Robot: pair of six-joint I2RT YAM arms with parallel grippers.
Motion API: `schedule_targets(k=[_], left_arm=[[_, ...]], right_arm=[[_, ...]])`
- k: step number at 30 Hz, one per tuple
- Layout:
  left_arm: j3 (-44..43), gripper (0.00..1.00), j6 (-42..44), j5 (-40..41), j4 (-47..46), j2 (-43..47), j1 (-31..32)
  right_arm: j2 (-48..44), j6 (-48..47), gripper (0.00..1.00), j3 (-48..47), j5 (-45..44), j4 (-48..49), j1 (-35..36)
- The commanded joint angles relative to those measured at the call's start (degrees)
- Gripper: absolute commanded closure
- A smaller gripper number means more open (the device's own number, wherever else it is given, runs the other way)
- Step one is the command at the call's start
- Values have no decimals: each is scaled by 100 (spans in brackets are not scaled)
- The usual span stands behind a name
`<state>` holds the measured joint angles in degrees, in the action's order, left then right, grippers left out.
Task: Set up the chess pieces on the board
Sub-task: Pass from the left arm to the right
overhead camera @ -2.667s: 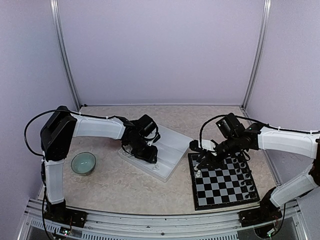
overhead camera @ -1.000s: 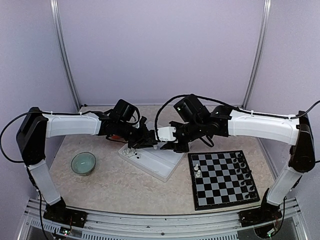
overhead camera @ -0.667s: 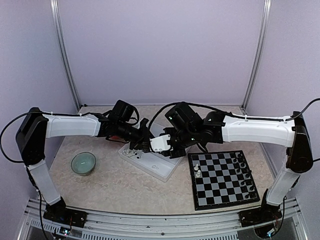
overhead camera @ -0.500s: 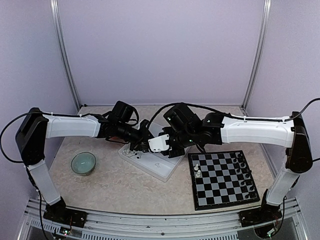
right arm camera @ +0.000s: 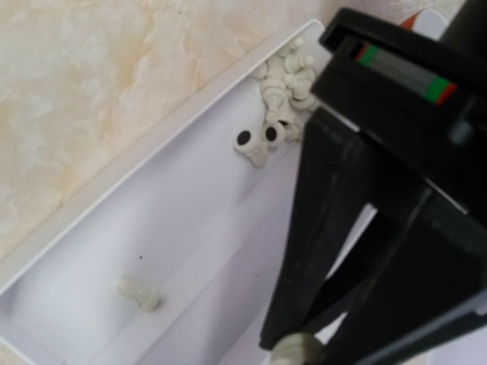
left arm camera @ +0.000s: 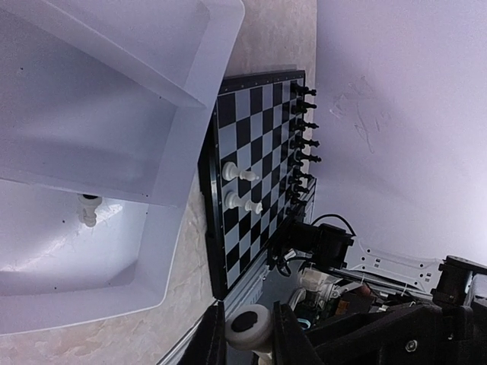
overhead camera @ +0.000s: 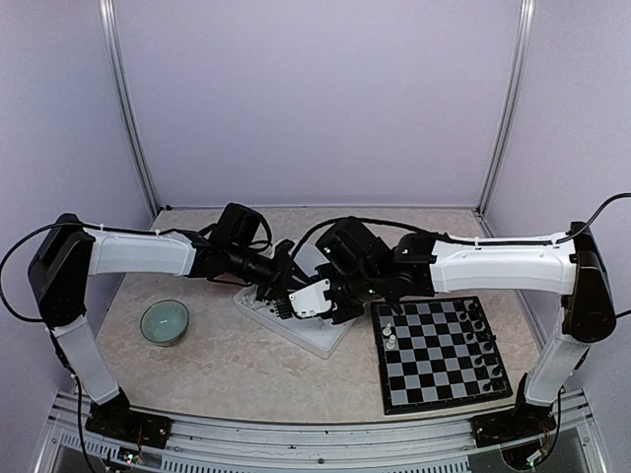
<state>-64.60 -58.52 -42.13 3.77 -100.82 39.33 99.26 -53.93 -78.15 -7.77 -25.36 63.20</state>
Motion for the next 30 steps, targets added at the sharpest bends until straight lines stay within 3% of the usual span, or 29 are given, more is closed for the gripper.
schedule_targets(k=[1, 11, 14, 19, 22, 25, 28, 30], left_arm=[[119, 83, -131, -224, -319, 202, -6], [255, 83, -292, -413, -548, 294, 31], [290, 83, -320, -449, -599, 312, 31], [284, 65, -208, -340, -524, 381, -9], [305, 56, 22, -235, -531, 525, -128], [215, 53, 809, -37, -240, 689, -310], [-64, 51, 1718, 573, 391, 784, -450], [-242, 51, 2165, 993, 649, 798, -485]], right_arm=[[29, -56, 70, 89, -78, 17, 96], [127, -359, 79, 351, -934, 899, 177], [124, -320, 88, 353, -946, 961, 183], [-2, -56, 98, 144, -813, 807, 83], [-135, 692, 100, -295, 58, 140, -292], [-330, 1460, 100, -701, 1697, -572, -964], [-604, 1773, 100, -536, 3129, -951, -1567], [-812, 1854, 100, -265, 3603, -1051, -1791]])
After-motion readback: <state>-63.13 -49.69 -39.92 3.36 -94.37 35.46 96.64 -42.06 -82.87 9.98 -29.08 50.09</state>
